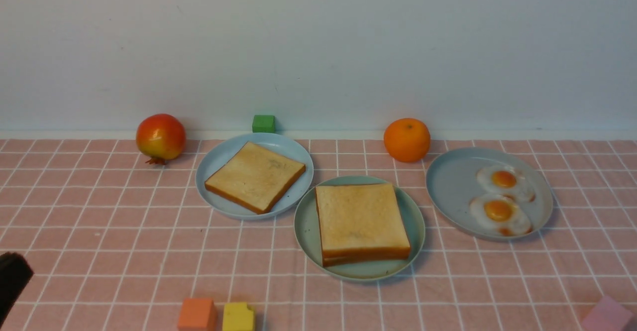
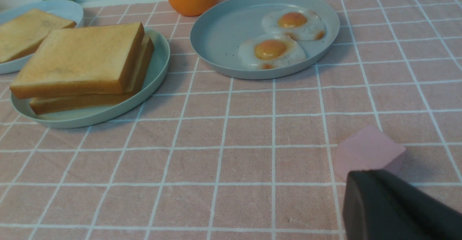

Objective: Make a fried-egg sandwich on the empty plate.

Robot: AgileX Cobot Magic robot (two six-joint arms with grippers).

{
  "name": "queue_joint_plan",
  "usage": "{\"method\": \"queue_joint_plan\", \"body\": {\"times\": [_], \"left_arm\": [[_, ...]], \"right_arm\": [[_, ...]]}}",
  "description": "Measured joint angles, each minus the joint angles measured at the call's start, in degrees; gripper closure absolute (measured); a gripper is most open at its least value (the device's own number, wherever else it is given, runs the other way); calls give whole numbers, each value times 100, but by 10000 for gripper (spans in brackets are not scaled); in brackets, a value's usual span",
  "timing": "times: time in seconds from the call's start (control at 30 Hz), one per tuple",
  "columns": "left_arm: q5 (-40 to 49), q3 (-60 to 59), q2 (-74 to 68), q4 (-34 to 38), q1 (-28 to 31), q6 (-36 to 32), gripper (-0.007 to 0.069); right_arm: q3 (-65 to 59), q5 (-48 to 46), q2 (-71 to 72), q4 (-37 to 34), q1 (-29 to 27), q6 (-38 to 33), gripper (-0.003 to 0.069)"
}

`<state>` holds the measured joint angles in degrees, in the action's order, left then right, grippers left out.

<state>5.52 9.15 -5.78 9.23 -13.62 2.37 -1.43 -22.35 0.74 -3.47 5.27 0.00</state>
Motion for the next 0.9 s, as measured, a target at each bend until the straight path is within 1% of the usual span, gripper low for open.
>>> {"method": "queue_joint_plan", "body": {"times": [0.03, 0.07, 0.1, 0.13, 0.23, 0.47, 0.9], "left_arm": [[25, -37, 63, -37, 130, 123, 612], [257, -341, 318, -294, 504, 587, 612], [319, -419, 349, -324, 587, 638, 612], [578, -696, 550, -516, 814, 982, 612], [1318, -1050, 629, -658, 927, 1357, 612], [1434, -1039, 631, -652, 934, 1462, 612], [1440, -1039, 631, -652, 934, 1461, 612]], "right_arm": [[0, 0, 0, 0, 0, 0, 633], [0, 0, 0, 0, 0, 0, 631], [0, 0, 0, 0, 0, 0, 630], [0, 0, 0, 0, 0, 0, 629], [0, -7, 0, 0, 0, 0, 624], [5, -17, 0, -5, 0, 0, 615], [5, -17, 0, -5, 0, 0, 602]]}}
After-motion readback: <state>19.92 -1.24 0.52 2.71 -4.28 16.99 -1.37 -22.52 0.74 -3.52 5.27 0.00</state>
